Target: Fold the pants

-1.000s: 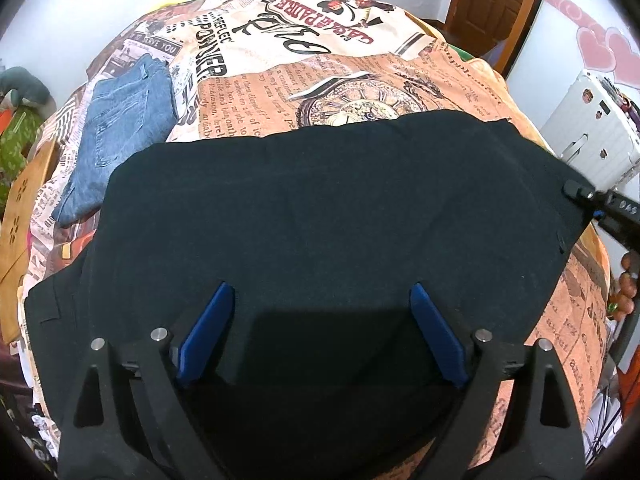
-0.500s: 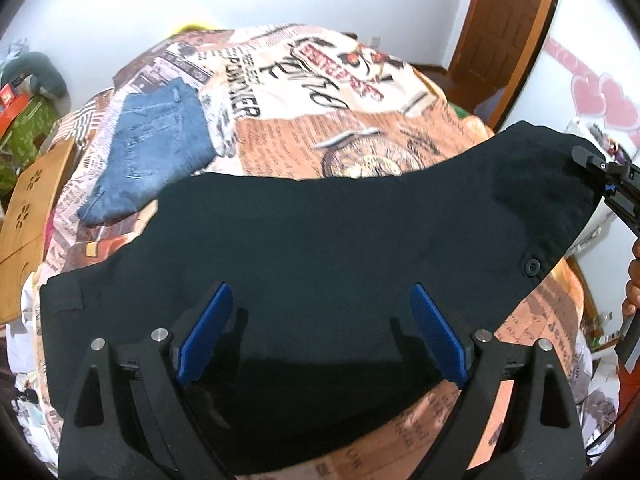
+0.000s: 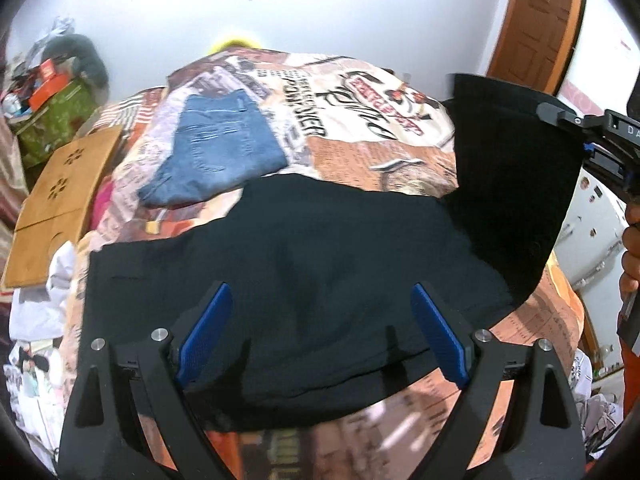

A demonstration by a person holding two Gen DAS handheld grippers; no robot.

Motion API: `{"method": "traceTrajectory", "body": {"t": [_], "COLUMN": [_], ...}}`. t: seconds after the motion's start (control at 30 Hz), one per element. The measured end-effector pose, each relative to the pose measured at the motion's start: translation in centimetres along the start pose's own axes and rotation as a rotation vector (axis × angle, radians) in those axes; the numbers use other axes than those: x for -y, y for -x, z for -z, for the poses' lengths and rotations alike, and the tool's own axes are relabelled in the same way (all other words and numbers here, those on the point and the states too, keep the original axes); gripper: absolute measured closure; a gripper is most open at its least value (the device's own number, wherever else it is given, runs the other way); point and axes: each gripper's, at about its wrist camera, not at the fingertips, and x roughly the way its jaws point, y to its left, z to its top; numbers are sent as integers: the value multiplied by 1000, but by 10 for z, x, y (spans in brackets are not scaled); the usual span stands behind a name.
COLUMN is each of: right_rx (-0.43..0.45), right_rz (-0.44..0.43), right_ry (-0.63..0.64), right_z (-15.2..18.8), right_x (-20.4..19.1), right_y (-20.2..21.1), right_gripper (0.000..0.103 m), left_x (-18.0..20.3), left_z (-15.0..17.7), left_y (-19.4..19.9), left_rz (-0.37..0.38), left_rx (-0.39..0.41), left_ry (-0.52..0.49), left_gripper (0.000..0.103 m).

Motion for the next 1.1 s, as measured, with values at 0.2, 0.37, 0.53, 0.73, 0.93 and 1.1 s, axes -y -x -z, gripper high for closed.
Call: {"method": "traceTrajectory", "body": {"t": [0.2,0.37,0.53,0.73,0.93,1.1], "right_rx": [-178,-360,-499,-444,-297,-205], "right_rz": [-76,-71,-34,-31,50,144], "right_ry": [71,144,159,203,272,287], "right_z": [34,83,110,92,62,35], "right_x": [-37,-50,-50,-49,-30,1], "right_y": [-52,-86,-100,-73,-35,-16], "right_gripper": [91,91,78,55,54,54], "left_x": [-33,-49,-50,-36,-5,23], "left_z": [14,23,20,6,-20,-45], "left_y": [8,9,6,7,4,-12], "left_rz": [-23,-33,-46,-58,-81,-76], "left_rx": [0,-12,-15,0,50,56], "left_ry": [81,129,134,87,16,-56], "left_gripper": [12,12,12,12,11,8]}}
